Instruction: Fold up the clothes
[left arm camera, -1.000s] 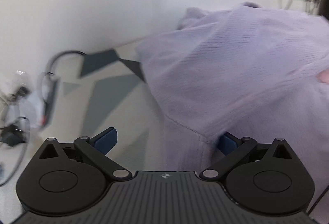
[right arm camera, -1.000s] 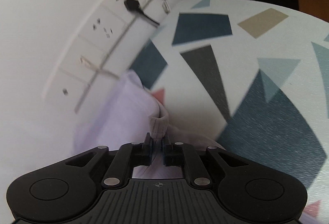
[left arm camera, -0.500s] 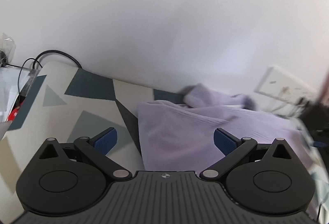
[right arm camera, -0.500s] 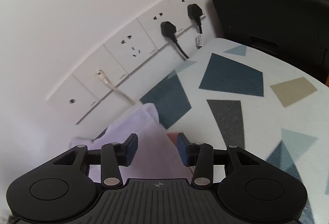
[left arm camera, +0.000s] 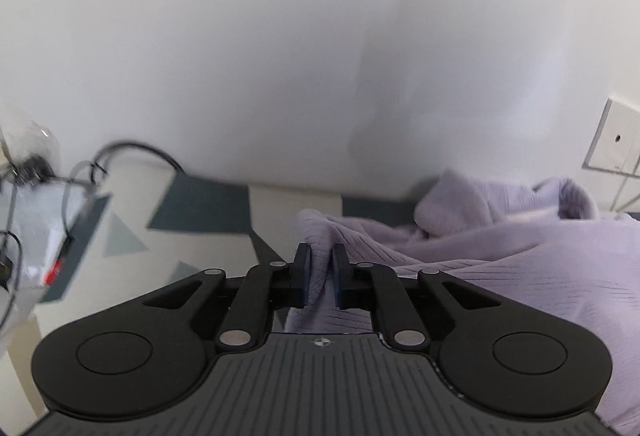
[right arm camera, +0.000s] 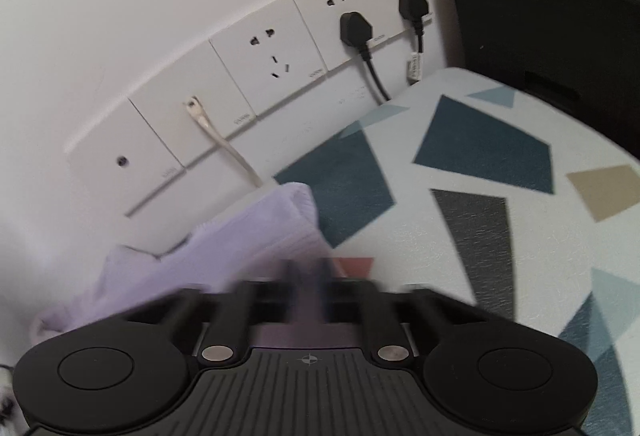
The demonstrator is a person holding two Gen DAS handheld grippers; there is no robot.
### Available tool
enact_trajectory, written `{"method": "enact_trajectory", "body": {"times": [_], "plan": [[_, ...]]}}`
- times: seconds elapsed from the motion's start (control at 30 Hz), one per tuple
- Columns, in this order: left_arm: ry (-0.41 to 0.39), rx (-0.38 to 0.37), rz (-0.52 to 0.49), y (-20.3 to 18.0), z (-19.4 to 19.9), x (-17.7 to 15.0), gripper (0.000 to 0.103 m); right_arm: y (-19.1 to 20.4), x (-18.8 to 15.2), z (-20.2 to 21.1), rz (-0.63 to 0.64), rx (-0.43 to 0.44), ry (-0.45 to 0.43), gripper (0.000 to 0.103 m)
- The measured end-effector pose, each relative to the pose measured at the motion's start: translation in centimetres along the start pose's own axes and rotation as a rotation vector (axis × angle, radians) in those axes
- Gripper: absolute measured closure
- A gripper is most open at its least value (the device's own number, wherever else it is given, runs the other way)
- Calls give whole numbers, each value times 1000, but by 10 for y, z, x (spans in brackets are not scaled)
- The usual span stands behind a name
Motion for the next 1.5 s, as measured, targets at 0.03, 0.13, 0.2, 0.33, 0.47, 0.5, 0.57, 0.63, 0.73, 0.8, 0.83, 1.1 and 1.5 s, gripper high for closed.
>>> {"method": "enact_trajectory", "body": {"times": [0.03,0.13,0.2,0.33,0.47,0.5,0.57,0.63,0.73,0.8,0.83,1.1,1.5], "plan": [[-17,1,10,2,2,0,93,-1,-1,1,1,-3,-12,103],[-64,9,56,9,5,1,94,2,1,16,15,7,-91,103],[-90,20,103,15,5,3,101,9,7,27,39,15,-150,103],[-42,57,198,34,-14,10,101,17,22,23,69,12,-153,103],[11,-20,116,24,-13,18,30,7,26,12,22,10,-75,80],[4,-31,105,20,-10,17,5,4,23,14,26,-3,-99,62],[0,-44,64,11,-8,17,5,1,19,15,49,-21,-121,56],[8,-51,11,-1,-11,16,6,3,14,7,89,-24,-91,57],[66,-49,-7,-11,-22,10,87,6,9,-7,130,-32,-48,62],[62,-47,36,-8,-22,7,101,7,7,-12,144,-36,-38,97],[47,-46,68,-3,-19,7,102,9,5,-6,148,-29,-60,97],[-44,-21,141,16,-3,14,102,44,14,41,243,26,-256,98],[50,2,160,30,-23,11,99,28,26,-50,194,-137,-84,70]]}}
Point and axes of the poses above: each gripper's, at about its wrist camera, not at the fingertips, and z roughly against the way its jaws point, y to its left, x to its top, the point moved 5 cm from there along -z, roughly the way its jaws point, and after that the axes turned 14 degrees about y, right-handed, at the moved point
